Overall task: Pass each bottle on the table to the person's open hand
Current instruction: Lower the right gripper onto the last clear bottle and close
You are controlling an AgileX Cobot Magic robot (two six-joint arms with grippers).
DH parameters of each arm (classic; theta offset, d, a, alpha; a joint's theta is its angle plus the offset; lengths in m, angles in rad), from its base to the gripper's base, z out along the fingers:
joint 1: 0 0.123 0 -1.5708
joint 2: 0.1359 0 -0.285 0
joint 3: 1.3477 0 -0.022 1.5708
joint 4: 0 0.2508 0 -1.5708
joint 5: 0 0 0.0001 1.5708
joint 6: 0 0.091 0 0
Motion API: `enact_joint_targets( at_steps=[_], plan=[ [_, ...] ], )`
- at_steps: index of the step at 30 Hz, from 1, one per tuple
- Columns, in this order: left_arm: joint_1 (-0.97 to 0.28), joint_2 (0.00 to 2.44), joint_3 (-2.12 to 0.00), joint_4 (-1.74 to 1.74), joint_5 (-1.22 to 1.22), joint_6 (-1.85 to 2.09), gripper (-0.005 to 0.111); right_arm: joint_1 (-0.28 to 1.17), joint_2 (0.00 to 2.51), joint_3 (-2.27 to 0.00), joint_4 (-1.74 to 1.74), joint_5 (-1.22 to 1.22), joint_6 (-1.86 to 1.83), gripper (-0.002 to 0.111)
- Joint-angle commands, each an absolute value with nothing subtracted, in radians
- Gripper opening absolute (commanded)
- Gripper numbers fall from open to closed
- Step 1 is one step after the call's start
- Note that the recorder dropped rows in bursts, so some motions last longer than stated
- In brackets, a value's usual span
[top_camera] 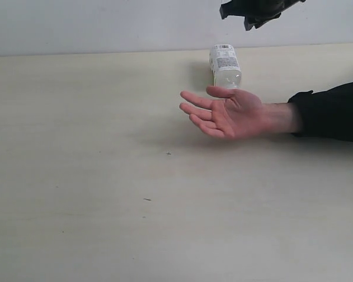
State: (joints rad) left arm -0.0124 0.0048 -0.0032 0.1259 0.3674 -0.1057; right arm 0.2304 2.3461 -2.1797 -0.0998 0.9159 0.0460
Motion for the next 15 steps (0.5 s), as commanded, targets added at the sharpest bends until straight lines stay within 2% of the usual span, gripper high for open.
enact_joint_targets(
  at_steps=[1,3,5,15],
  plan=[
    [-0.010,0.000,0.000,0.126,0.362,-0.108,0.003,0.230,2.387,-2.194,-0.051,0.877,-0.026,0.059],
    [-0.010,0.000,0.000,0.126,0.362,-0.108,0.003,0.238,2.391,-2.191,-0.041,0.857,0.000,0.074],
    [-0.010,0.000,0.000,0.126,0.362,-0.108,0.003,0.245,2.396,-2.191,-0.026,0.841,0.011,0.081],
    [-0.010,0.000,0.000,0.126,0.362,-0.112,0.003,0.250,2.471,-2.191,0.027,0.780,0.011,0.091]
  ],
)
